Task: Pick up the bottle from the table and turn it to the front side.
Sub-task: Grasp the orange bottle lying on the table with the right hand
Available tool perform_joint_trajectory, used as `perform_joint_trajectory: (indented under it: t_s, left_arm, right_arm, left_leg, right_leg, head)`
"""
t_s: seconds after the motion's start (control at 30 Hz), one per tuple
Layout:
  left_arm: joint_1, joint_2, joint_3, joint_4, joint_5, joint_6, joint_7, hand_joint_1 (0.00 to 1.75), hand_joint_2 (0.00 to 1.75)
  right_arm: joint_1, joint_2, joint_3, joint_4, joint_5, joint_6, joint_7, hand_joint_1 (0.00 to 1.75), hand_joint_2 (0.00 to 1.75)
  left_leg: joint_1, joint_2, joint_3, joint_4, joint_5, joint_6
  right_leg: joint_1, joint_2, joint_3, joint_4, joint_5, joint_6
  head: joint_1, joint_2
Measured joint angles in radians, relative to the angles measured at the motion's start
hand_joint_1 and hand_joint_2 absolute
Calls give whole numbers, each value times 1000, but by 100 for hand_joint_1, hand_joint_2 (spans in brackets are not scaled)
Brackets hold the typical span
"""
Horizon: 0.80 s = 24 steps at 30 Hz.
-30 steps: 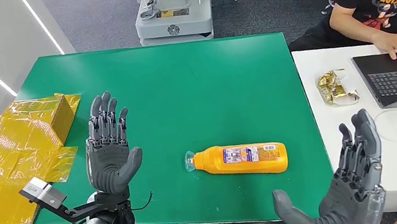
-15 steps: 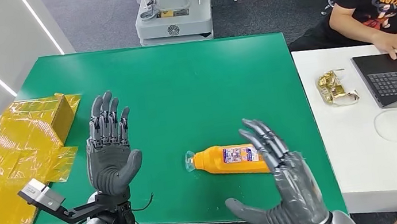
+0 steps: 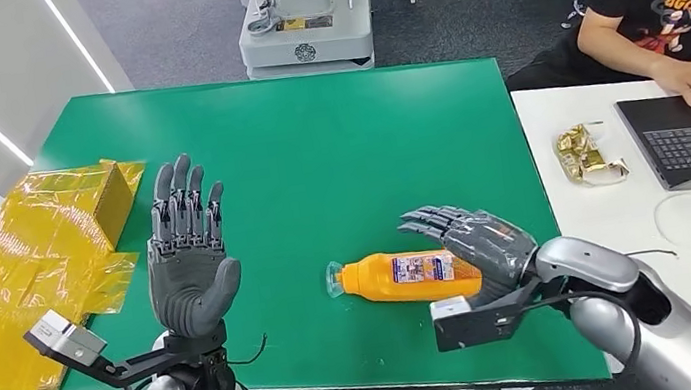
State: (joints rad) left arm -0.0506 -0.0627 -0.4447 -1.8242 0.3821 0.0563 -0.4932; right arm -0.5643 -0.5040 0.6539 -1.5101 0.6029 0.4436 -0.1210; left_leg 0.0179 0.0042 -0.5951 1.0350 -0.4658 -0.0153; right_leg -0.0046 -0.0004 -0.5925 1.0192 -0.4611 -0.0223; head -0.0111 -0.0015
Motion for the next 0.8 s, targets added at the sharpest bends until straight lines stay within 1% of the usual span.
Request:
perform_joint_trajectory:
  t_s: [0.17,0.27,0.43,0.5,0.6,0.8]
  left_arm:
    - [-6,-1,0,1,13,0,-2,0,175]
    - [-17,-1,0,7,25,0,-9,0,175]
    - [-29,-1,0,20,39,1,-23,0,175]
    - [-39,0,0,24,47,11,-32,0,175]
    - [-49,0,0,26,54,28,-41,0,175]
    - [-53,0,0,26,55,37,-42,0,175]
  right_arm:
    - [-85,-49,91,81,-57,34,10,0,175]
    - [-127,-73,150,137,-95,30,-15,0,175]
    - [-149,-93,215,218,-110,9,-47,0,175]
    - [-156,-91,238,261,-110,-14,-69,0,175]
    - [-160,-69,267,338,-101,-80,-92,0,175]
    - [-145,-27,300,451,-73,-175,-101,0,175]
  left_leg:
    - [0,-1,-1,0,0,0]
    - [0,-1,-1,0,0,0]
    - [0,-1,-2,0,0,0]
    - [0,-2,-2,0,0,0]
    - [0,-2,-2,0,0,0]
    - [0,-3,-2,0,0,0]
  right_leg:
    - [0,-1,-1,0,0,0]
    - [0,-1,-1,0,0,0]
    - [0,-1,-1,0,0,0]
    - [0,-1,-1,0,0,0]
    - [0,-2,-1,0,0,0]
    - [0,-3,-1,0,0,0]
  head:
    - [0,0]
    - [0,0]
    - [0,0]
    - [0,0]
    - [0,0]
    - [0,0]
